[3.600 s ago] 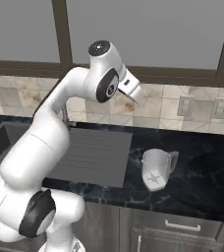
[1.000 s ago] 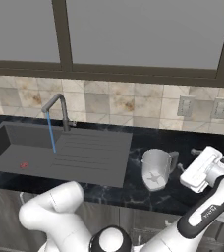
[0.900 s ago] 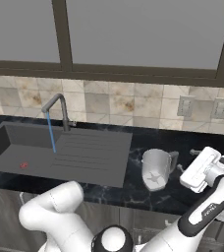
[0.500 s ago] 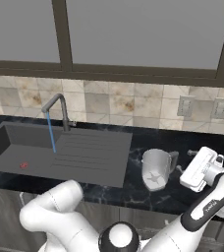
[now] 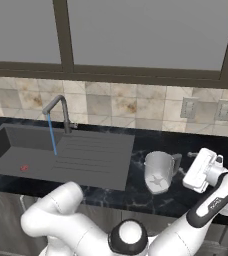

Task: Turn on the sink faucet and place the jug under the water for a few seconds to fill it up.

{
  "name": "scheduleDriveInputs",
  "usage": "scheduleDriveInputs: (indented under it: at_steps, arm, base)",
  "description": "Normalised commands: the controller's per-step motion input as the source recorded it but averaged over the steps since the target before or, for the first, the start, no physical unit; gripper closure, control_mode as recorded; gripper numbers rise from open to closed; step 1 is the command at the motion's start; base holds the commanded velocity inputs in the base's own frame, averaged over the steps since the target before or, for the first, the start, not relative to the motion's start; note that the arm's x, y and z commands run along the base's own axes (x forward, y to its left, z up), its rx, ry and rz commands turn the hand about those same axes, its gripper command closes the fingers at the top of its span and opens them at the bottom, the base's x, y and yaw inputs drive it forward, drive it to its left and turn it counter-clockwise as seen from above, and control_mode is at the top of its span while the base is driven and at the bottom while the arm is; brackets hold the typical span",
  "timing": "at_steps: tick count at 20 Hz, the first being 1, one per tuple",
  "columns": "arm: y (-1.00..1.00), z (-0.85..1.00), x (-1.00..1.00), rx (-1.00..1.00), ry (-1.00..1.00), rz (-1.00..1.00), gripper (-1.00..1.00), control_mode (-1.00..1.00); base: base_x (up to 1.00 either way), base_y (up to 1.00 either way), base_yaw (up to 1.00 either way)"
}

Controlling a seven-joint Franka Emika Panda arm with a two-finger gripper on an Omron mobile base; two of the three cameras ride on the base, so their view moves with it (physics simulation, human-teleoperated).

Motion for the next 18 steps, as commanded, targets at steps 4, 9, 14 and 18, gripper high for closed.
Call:
scheduleDriveInputs:
  at_steps: [4, 9, 14, 18]
  arm:
    - [0.00, -0.26, 0.25, -0.03, 0.00, 0.09, -1.00, -1.00]
    - [-0.01, -0.05, 0.22, -0.01, 0.00, 0.06, -1.00, -1.00]
    - [-0.06, -0.06, 0.07, 0.00, 0.00, 0.05, -1.00, -1.00]
    - [0.00, -0.14, 0.00, -0.02, 0.00, 0.04, -1.00, -1.00]
  base:
    - [0.00, 0.00, 0.00]
    - [0.00, 0.00, 0.00]
    - [0.00, 0.00, 0.00]
    - [0.00, 0.00, 0.00]
